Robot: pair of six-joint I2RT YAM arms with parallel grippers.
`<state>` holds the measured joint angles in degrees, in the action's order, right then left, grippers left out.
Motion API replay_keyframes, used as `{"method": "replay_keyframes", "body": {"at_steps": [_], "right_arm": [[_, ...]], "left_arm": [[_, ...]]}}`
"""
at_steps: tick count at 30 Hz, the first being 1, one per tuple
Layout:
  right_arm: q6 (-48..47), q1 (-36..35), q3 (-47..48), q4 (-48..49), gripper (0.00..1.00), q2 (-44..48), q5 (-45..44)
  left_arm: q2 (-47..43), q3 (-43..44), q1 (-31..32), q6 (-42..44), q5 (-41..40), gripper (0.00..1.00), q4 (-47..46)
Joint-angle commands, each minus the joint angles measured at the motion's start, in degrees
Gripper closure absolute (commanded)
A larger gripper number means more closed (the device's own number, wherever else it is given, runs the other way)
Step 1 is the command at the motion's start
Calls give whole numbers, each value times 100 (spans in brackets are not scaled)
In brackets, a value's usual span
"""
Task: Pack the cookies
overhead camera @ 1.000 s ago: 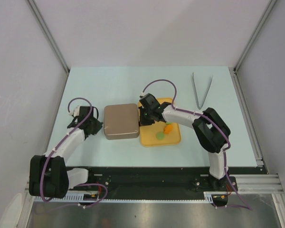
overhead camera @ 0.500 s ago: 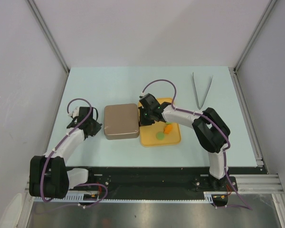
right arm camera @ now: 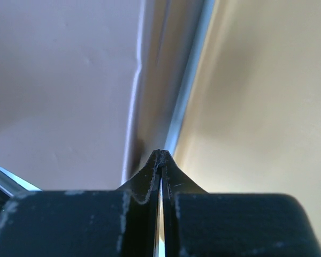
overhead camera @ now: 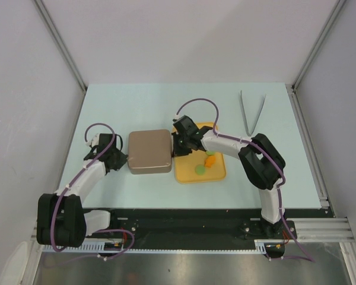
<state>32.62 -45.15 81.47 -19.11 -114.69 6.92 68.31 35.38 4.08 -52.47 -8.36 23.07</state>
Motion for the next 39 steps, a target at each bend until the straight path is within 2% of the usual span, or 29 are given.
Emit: {"method": "replay_keyframes", "body": {"at_steps": [1, 8, 16, 21, 25, 32, 39], "right_arm": [[-238, 190, 229, -250, 100, 324, -225], [-371, 550, 255, -295, 100, 790, -393], [-362, 437, 527, 742, 100, 879, 195], [-379, 208, 1404, 742, 100, 229, 774], [-82, 173, 1643, 1058, 100, -350, 1188], [596, 269, 1916, 2192, 100, -1098, 2269], [1009, 287, 2364, 2641, 100, -1687, 2683]], "left_arm": [[-11, 40, -38, 61, 1, 100, -83], [-160, 101, -65, 79, -280, 100, 162], [-354, 136, -205, 88, -641, 99, 426], [-319, 136, -214, 53, -605, 99, 418], [-441, 171, -241, 79, -667, 100, 496], [-705, -92, -241, 35, -474, 100, 435], [-679, -92, -241, 61, -351, 100, 383]]}}
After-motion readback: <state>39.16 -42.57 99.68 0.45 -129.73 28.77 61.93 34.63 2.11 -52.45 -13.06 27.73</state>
